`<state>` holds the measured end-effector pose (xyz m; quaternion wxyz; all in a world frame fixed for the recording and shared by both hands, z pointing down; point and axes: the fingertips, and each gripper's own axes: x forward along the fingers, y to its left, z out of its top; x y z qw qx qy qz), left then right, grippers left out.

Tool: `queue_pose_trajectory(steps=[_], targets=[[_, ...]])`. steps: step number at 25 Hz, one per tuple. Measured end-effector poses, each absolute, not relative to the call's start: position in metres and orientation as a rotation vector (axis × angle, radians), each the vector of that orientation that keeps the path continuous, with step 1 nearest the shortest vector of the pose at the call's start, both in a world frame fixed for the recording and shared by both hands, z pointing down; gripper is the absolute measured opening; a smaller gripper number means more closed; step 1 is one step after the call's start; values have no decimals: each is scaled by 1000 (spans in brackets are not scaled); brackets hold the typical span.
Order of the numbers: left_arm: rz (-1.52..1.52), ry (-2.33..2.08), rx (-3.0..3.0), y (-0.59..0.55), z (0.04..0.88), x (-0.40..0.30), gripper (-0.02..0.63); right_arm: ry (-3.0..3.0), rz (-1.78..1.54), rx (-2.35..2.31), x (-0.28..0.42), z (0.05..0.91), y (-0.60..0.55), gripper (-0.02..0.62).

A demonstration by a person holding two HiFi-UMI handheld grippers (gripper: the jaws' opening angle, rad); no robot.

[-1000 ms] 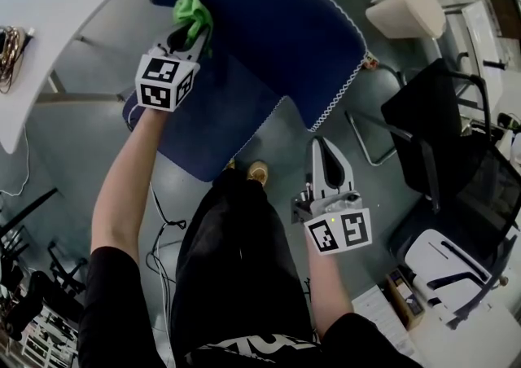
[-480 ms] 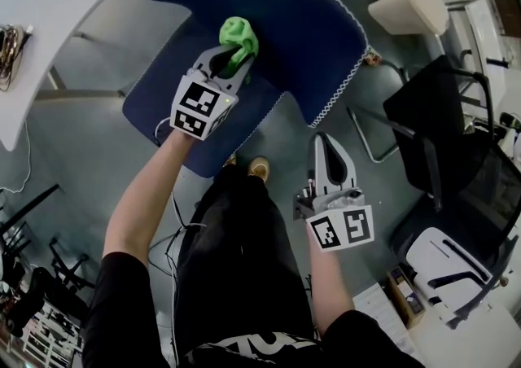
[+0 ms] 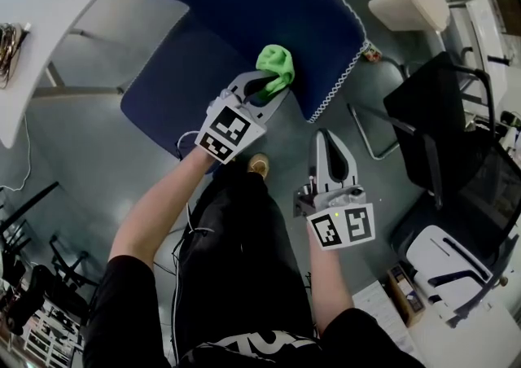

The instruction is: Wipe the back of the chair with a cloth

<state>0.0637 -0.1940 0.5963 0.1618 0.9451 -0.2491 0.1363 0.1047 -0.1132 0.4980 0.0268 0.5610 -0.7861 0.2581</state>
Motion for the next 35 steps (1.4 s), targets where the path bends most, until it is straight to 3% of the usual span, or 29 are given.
queue_pose_trajectory(steps=[10,25,35], targets=[[342,-599,2706,-172,591,66,69,-2427,801,1731,107,501,-109,-3],[472,-1223,2469,-289,640,-117,69,-2432,819,1678,90,512,-114,-3],[550,-1380,2276,-333,694,-171,69,-2417,849,1646,78,525,-121,-3]])
